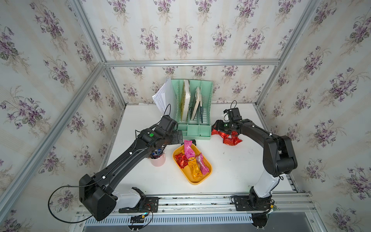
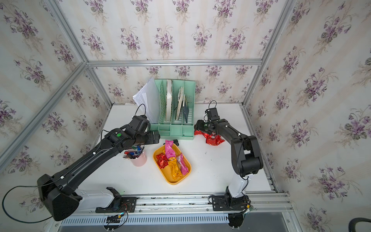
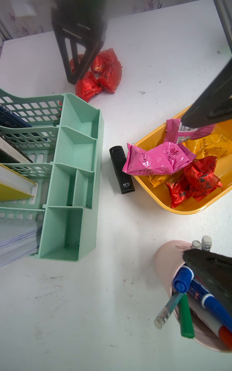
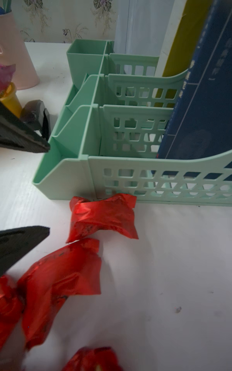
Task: Put the tea bags into the storage box
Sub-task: Adjust the distractor at the center of the board, then pick up the tea bag from the center of the board.
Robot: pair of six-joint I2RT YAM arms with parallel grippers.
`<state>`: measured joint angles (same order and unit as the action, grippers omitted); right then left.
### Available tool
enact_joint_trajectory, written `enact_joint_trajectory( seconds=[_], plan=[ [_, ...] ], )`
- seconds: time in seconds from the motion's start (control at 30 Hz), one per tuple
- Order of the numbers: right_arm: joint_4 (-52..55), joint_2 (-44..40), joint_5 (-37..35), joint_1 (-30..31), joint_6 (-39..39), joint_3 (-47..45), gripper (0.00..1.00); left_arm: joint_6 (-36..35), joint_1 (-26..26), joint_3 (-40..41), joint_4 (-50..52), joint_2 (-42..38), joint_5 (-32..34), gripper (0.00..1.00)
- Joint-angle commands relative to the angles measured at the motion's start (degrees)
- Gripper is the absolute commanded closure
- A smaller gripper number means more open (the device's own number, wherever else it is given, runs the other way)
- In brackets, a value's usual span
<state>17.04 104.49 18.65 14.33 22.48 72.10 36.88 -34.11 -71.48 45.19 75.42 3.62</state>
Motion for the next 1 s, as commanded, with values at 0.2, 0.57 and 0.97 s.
enact_joint_trajectory(
  seconds=[0.2, 0.57, 0.97],
  plan=[
    [3.5, 9.3, -2.7, 0.0, -3.4, 7.0, 0.37, -2.5, 0.1, 0.3, 1.5, -0.5, -0.9, 0.01],
    [-0.8, 2.5, -3.0, 0.0, -1.2, 1.4, 0.38, -1.0, 0.1, 4.2, 2.2, -5.4, 0.3, 0.01],
    [0.5, 5.3, -8.3, 0.0, -1.2, 2.4, 0.41, 1.1, 0.1, 5.6, 3.5, -7.5, 0.5, 0.01]
  ],
)
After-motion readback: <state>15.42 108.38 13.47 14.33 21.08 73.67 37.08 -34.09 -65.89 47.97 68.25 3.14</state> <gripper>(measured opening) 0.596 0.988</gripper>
